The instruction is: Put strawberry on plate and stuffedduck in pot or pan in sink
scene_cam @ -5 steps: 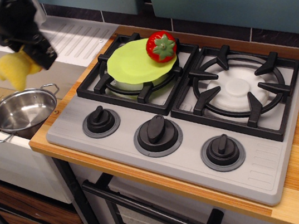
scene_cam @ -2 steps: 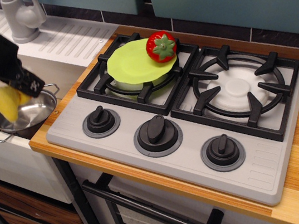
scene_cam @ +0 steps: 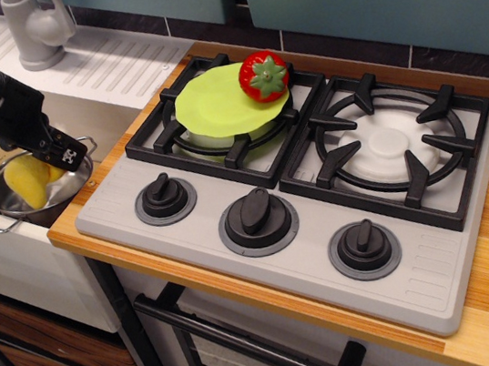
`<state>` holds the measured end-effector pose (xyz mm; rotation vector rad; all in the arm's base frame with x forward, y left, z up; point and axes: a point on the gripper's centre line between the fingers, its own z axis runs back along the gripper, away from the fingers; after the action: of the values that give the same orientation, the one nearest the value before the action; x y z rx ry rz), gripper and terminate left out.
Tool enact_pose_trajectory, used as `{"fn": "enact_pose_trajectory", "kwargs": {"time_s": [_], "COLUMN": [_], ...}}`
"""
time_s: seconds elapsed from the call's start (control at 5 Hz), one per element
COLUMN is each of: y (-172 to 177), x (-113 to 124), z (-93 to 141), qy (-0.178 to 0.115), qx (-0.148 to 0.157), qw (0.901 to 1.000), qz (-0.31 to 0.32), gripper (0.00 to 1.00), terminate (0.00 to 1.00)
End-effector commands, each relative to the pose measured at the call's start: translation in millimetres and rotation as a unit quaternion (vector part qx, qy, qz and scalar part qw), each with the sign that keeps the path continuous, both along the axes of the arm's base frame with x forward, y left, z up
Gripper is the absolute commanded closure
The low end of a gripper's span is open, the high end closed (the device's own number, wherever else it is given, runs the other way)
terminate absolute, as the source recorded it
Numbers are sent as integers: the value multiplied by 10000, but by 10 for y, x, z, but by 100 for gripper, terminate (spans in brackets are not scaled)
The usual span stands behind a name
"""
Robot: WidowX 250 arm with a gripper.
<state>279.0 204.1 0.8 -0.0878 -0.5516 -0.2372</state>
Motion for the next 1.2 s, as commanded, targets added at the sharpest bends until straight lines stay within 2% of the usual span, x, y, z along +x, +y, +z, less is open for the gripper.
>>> {"fn": "enact_pose_trajectory", "kwargs": {"time_s": [0.0, 0.2, 0.4, 0.8, 1.0], "y": [29, -15, -34, -260, -439], "x": [73, 32, -18, -28, 64], "z": [259, 437, 734, 1447, 1870], "qy": [-155, -26, 159, 744, 1206], "qx": [381, 470, 682, 1071, 1264], "qw": [9991, 9989, 9975, 9914, 9845], "qz": [-57, -37, -57, 67, 184], "gripper": [0, 0, 0, 0, 0], "terminate": [0, 0, 0, 0, 0]}}
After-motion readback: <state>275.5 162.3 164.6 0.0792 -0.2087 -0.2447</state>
